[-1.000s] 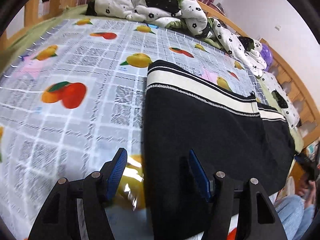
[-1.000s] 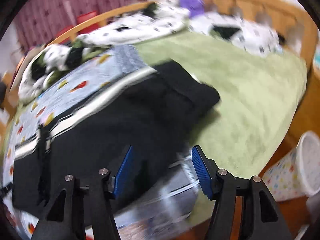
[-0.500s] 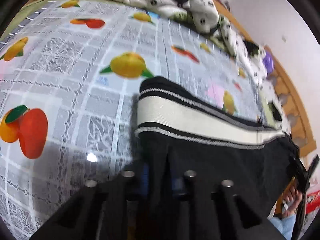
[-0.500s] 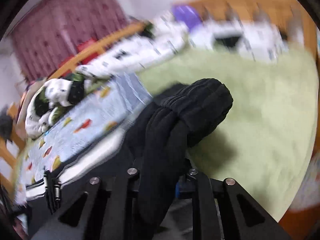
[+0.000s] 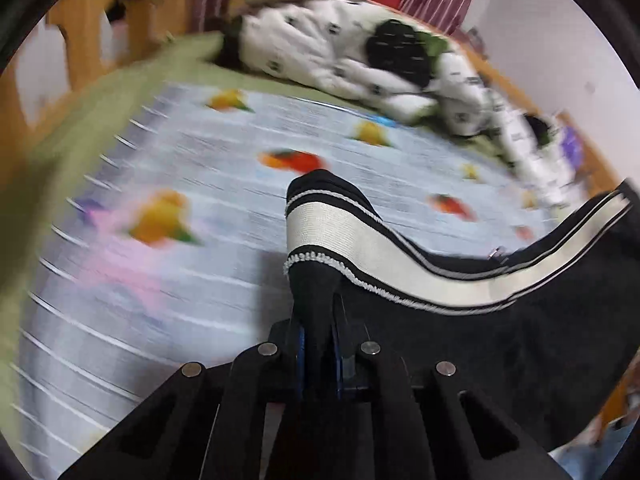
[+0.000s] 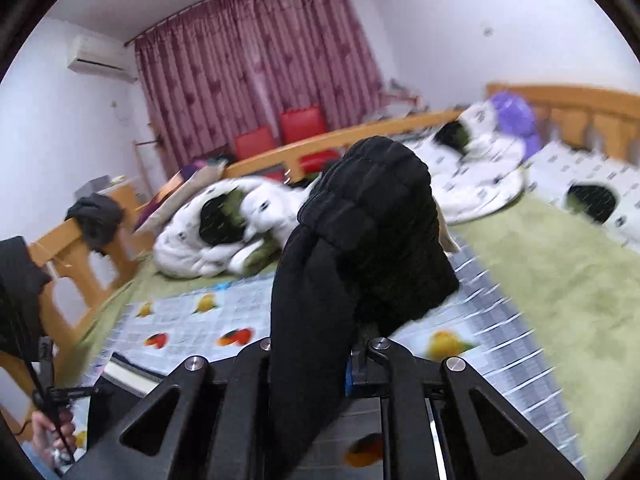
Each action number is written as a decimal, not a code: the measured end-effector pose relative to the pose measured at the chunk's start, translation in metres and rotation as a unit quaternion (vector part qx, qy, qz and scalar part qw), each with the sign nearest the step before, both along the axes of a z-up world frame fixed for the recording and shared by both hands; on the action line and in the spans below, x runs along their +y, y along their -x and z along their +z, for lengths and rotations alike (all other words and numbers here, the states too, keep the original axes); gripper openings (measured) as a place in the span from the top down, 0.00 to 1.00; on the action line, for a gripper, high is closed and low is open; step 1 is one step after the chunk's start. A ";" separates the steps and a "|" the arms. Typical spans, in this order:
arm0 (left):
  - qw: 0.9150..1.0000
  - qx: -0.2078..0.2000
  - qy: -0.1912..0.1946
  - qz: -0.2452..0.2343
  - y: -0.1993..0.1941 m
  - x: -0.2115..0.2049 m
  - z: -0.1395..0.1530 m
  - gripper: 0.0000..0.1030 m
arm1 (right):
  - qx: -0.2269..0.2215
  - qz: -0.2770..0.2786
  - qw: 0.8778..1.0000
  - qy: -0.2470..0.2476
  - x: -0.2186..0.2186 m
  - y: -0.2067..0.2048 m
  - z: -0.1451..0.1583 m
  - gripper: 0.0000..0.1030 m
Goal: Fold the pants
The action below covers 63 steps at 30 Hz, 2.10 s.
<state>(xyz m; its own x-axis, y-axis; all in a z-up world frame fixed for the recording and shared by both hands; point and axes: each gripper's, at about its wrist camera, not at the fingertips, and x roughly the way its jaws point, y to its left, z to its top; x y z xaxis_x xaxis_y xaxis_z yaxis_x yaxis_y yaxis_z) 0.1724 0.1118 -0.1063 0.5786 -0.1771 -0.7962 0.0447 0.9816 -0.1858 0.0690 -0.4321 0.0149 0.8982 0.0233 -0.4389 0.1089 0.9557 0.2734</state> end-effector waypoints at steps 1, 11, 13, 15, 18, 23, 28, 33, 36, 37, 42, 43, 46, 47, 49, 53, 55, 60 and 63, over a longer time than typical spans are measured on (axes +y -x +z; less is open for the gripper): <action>1.000 -0.005 -0.014 0.007 -0.003 0.008 -0.002 0.89 | 0.013 0.003 1.000 -0.003 0.004 -0.007 -0.011 0.87; 0.998 0.035 -0.038 0.046 -0.033 0.040 -0.049 0.78 | 0.251 -0.023 0.967 -0.037 -0.034 -0.049 -0.153 0.80; 0.997 0.033 -0.055 0.050 -0.028 0.038 -0.044 0.71 | 0.288 -0.026 0.956 -0.042 -0.036 -0.041 -0.161 0.74; 0.995 0.021 -0.079 0.054 -0.019 0.037 -0.034 0.71 | 0.302 -0.040 0.952 -0.012 -0.034 -0.029 -0.160 0.66; 0.995 -0.010 -0.084 0.045 -0.004 0.034 -0.020 0.52 | 0.274 -0.068 0.959 0.015 -0.027 -0.001 -0.142 0.64; 0.999 -0.003 -0.035 0.010 0.010 0.020 -0.022 0.46 | 0.206 -0.038 0.976 0.057 0.014 0.012 -0.113 0.63; 0.998 0.044 -0.034 -0.022 0.029 0.006 -0.053 0.46 | 0.251 0.048 0.966 0.046 0.068 -0.005 -0.144 0.63; 0.996 0.034 -0.055 -0.057 0.056 0.006 -0.058 0.46 | 0.316 0.029 0.942 0.107 0.096 -0.008 -0.163 0.63; 0.999 0.030 0.002 -0.029 0.062 0.032 -0.047 0.46 | 0.268 0.017 0.958 0.104 0.119 0.006 -0.136 0.63; 0.999 0.030 0.018 -0.017 0.062 0.042 -0.045 0.46 | 0.255 0.027 0.962 0.094 0.129 0.009 -0.130 0.63; 0.997 0.034 0.061 0.025 0.063 0.075 -0.042 0.46 | 0.211 0.134 0.968 0.029 0.205 0.008 -0.120 0.63; 0.997 0.032 0.062 0.030 0.065 0.079 -0.041 0.46 | 0.210 0.148 0.966 0.012 0.220 0.006 -0.123 0.63; 0.996 0.034 0.071 0.036 0.067 0.092 -0.041 0.46 | 0.226 0.159 0.961 -0.026 0.242 -0.005 -0.141 0.63; 0.996 0.034 0.076 0.036 0.067 0.095 -0.041 0.46 | 0.234 0.159 0.959 -0.030 0.250 -0.011 -0.149 0.64; 0.996 0.030 0.080 0.036 0.067 0.100 -0.038 0.46 | 0.260 0.157 0.952 -0.038 0.258 -0.015 -0.168 0.84; 0.997 0.015 0.071 0.037 0.073 0.107 -0.031 0.46 | 0.206 0.165 0.961 -0.079 0.249 0.008 -0.141 0.86; 0.996 0.018 0.081 0.035 0.072 0.111 -0.031 0.46 | 0.193 0.170 0.961 -0.104 0.240 0.023 -0.134 0.86; 0.996 0.029 0.084 0.027 0.073 0.111 -0.035 0.46 | 0.251 0.150 0.955 -0.040 0.255 0.013 -0.172 0.78; 0.996 0.029 0.082 0.023 0.076 0.111 -0.036 0.46 | 0.242 0.143 0.959 -0.032 0.255 0.009 -0.166 0.67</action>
<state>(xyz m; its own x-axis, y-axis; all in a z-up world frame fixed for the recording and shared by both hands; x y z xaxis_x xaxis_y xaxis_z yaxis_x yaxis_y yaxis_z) 0.0968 0.2227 -0.1424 0.5435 -0.2822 -0.7906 -0.0145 0.9385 -0.3449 0.0599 -0.1768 -0.1509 0.5420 0.2791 -0.7927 -0.0263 0.9484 0.3160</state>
